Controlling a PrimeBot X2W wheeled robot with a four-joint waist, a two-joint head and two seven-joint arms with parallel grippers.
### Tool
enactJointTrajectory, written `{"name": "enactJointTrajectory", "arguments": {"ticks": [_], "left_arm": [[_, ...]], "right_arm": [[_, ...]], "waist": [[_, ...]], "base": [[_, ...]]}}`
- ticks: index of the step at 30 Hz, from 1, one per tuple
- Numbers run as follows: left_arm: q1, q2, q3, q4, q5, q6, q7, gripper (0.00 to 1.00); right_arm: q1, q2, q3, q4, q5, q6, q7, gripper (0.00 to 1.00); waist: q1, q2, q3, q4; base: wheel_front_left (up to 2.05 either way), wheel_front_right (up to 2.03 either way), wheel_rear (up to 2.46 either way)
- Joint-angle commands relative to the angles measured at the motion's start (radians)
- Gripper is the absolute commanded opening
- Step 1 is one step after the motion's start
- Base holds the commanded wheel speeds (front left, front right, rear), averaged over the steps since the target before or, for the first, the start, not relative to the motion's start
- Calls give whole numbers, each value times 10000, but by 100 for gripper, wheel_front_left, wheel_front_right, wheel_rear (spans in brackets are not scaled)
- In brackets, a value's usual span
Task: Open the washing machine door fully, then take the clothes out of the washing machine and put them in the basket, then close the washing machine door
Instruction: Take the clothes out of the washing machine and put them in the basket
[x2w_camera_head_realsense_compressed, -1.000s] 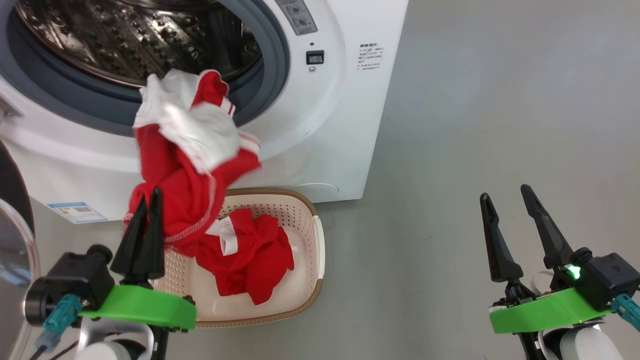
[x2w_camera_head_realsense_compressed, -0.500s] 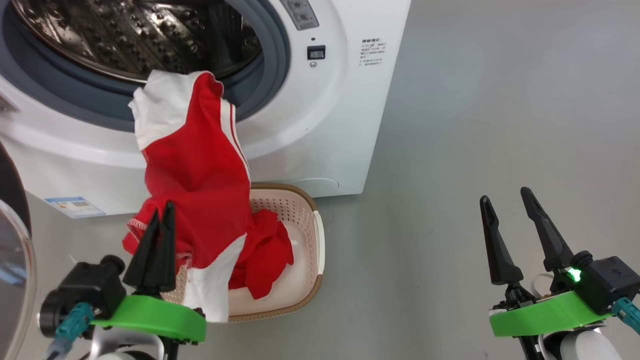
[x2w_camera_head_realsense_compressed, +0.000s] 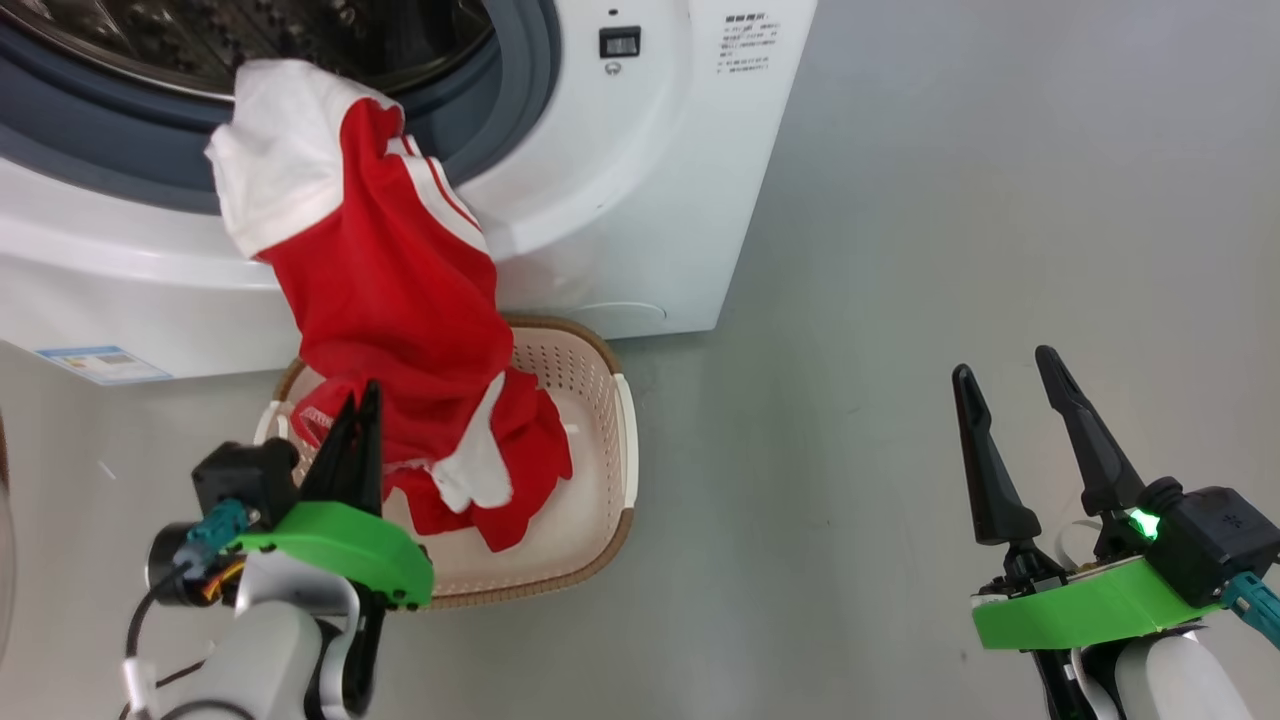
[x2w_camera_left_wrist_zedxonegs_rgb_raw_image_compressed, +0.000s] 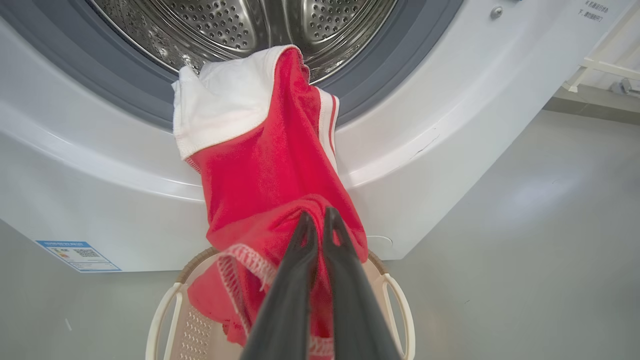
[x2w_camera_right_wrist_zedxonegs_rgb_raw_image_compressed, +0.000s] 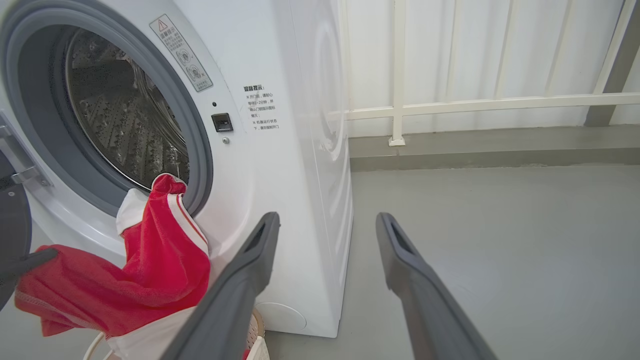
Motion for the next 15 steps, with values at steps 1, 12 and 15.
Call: {"name": "enactJointTrajectory", "arguments": {"ticks": [1,12,15], "left_arm": [[-542,96,260,450,-97,-237,-201,0],[-2688,-563,-46,4495,-90,-1202,-570,0],[-3192,-715,-122,5455,-68,-1406,-618,0]], "right_arm": [[-201,-73,269,-232,-126,62,-65,100],[-583,-73,404,-288,-237,62,-65,100],[-726,-73,459,-297,-244,62,-65,100]], "waist": [[0,-1,273,-57],[0,-1,1365,-77],[0,-1,1667,-117]], "base": [[0,0,0],[0,0,0],[0,0,0]]}}
